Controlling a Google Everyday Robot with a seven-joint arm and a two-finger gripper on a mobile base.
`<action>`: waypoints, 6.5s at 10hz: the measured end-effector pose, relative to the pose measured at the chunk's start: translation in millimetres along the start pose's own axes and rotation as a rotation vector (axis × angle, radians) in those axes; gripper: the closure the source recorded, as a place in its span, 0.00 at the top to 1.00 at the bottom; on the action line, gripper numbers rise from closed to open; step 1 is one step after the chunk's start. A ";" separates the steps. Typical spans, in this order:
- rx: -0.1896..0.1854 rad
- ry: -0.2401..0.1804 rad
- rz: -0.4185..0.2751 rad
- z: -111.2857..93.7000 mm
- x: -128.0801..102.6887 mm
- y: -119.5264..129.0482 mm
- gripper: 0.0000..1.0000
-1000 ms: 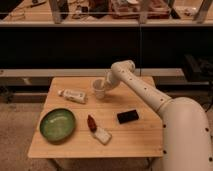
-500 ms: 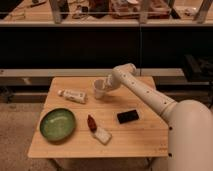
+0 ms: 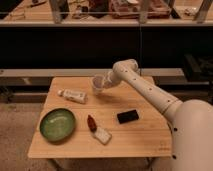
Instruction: Place the ceramic cup in the ceramic bowl
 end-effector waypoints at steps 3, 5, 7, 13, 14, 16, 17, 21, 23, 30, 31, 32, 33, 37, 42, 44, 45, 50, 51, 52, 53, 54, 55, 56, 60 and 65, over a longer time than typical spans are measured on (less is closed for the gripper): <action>-0.006 0.011 -0.031 -19.6 -15.9 -30.8 0.17; -0.052 0.016 -0.051 -28.2 -14.3 -44.9 0.17; -0.003 0.067 -0.070 -33.9 -18.9 -43.6 0.17; 0.021 0.038 -0.115 -100.4 -20.3 -87.5 0.27; 0.021 0.035 -0.120 -103.1 -21.0 -90.1 0.27; 0.047 0.051 -0.127 -101.7 -30.2 -93.9 0.27; 0.037 0.057 -0.152 -106.2 -32.3 -89.5 0.27; 0.058 0.035 -0.125 -101.0 -35.6 -123.2 0.27; 0.073 0.046 -0.155 -102.7 -52.9 -128.3 0.27; 0.085 0.035 -0.199 -113.0 -76.3 -127.4 0.27; 0.077 0.031 -0.215 -120.2 -79.7 -125.2 0.27; 0.086 0.024 -0.221 -121.8 -80.6 -129.8 0.27; 0.096 0.005 -0.238 -120.6 -79.2 -136.7 0.27; 0.100 -0.002 -0.254 -124.8 -86.5 -152.8 0.27; 0.130 -0.039 -0.271 -126.4 -104.6 -173.7 0.27; 0.079 -0.079 -0.249 -128.1 -109.0 -180.4 0.27; 0.064 -0.115 -0.274 -130.8 -114.7 -183.0 0.27; 0.058 -0.153 -0.270 -132.3 -147.3 -185.8 0.27; 0.059 -0.159 -0.288 -126.3 -145.1 -185.0 0.27; 0.042 -0.162 -0.308 -121.6 -143.7 -182.6 0.27; 0.033 -0.168 -0.305 -116.5 -147.1 -185.5 0.27; 0.050 -0.182 -0.262 -111.8 -151.2 -194.8 0.27; 0.058 -0.187 -0.244 -110.1 -147.6 -196.6 0.27; 0.053 -0.192 -0.256 -112.1 -144.9 -198.9 0.27; 0.010 -0.234 -0.277 -100.0 -158.5 -203.3 0.27; 0.028 -0.272 -0.294 -96.5 -180.1 -212.1 0.27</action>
